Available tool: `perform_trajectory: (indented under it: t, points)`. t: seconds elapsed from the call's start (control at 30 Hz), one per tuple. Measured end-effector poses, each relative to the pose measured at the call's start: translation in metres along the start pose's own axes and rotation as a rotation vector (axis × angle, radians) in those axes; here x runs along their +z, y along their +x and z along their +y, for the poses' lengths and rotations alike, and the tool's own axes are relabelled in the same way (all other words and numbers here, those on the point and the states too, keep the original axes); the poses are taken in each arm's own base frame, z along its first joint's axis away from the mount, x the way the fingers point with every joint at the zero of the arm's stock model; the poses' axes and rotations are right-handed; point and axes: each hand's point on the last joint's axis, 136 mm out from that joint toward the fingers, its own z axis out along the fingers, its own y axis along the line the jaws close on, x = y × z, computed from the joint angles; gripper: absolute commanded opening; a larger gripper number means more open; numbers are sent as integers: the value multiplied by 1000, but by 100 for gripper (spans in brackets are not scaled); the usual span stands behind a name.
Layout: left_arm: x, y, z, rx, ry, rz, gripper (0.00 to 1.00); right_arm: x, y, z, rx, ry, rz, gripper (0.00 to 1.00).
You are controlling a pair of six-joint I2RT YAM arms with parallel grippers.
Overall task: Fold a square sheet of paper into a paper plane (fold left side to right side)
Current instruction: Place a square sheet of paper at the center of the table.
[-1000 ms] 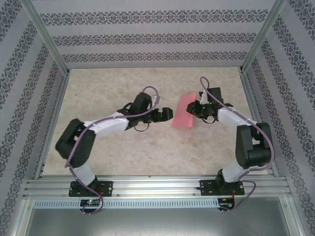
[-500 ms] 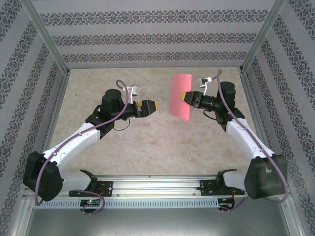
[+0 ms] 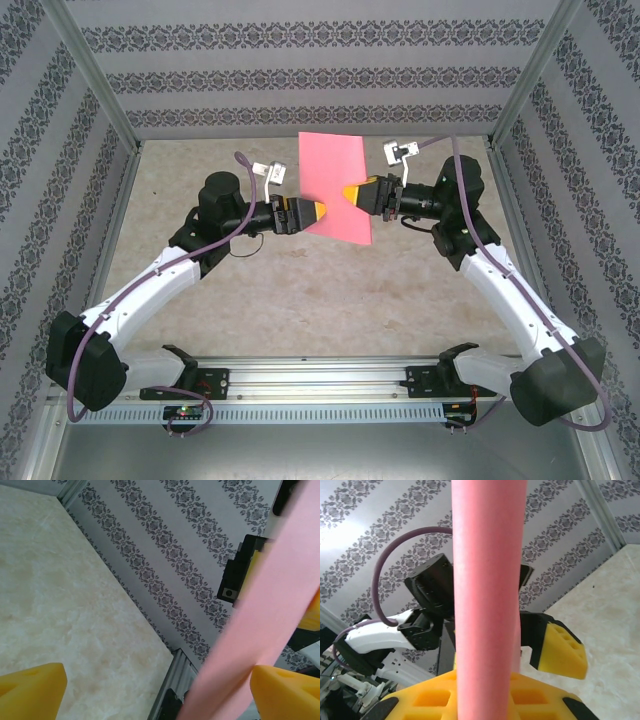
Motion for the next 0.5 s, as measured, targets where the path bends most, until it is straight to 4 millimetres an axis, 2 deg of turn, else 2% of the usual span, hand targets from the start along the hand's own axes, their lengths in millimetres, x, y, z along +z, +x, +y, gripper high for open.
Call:
perform_trajectory:
  t: [0.27, 0.37, 0.5]
  points:
    - [-12, -9, -33, 48, 91, -36, 23, 0, 4, -7, 20, 35, 10, 22]
    - [-19, -9, -41, 62, 99, -51, 3, -1, 6, -16, 36, 68, 13, 30]
    - [-20, -5, -28, 28, 45, -53, 0, -8, 9, -41, 69, 166, 9, 48]
